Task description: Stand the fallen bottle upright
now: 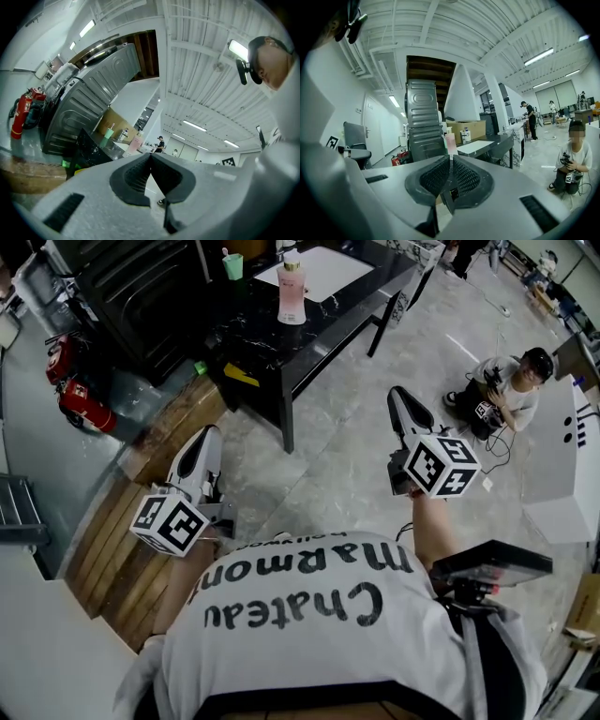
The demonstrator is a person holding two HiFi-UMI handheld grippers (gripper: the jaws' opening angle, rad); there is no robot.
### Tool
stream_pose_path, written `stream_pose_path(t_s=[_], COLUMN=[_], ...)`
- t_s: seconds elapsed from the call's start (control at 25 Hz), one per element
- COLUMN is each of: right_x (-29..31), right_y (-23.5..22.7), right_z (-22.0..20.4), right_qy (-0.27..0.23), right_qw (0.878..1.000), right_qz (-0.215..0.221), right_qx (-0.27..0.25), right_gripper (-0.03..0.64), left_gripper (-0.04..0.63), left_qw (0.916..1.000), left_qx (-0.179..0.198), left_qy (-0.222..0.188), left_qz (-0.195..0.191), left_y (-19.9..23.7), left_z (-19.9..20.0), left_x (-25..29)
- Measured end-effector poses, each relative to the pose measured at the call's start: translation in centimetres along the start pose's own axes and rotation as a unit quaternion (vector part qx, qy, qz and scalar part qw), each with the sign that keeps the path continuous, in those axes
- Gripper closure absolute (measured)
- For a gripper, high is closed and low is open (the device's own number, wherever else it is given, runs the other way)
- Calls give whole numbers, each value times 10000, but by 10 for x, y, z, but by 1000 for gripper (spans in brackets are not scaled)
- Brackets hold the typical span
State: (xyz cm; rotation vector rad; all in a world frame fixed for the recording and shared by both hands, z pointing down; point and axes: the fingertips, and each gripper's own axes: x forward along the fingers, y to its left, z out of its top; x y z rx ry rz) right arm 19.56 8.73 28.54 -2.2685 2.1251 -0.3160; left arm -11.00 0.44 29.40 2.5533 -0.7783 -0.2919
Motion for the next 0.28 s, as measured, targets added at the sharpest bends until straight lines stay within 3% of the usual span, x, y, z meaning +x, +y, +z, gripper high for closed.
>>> stream_pose_path(t_s=[0.28], right_x=[-11], right_y=[3], right_z=[0], right_qy=[57], right_qw=[9998], right_qz=[28], right_qx=[-197], right_gripper=[586], left_gripper=[581], left_qw=[10000], left_qx=[-25], left_qy=[16], left_qz=[-25], left_y=[-10], left_z=[-6], left_x=[-6])
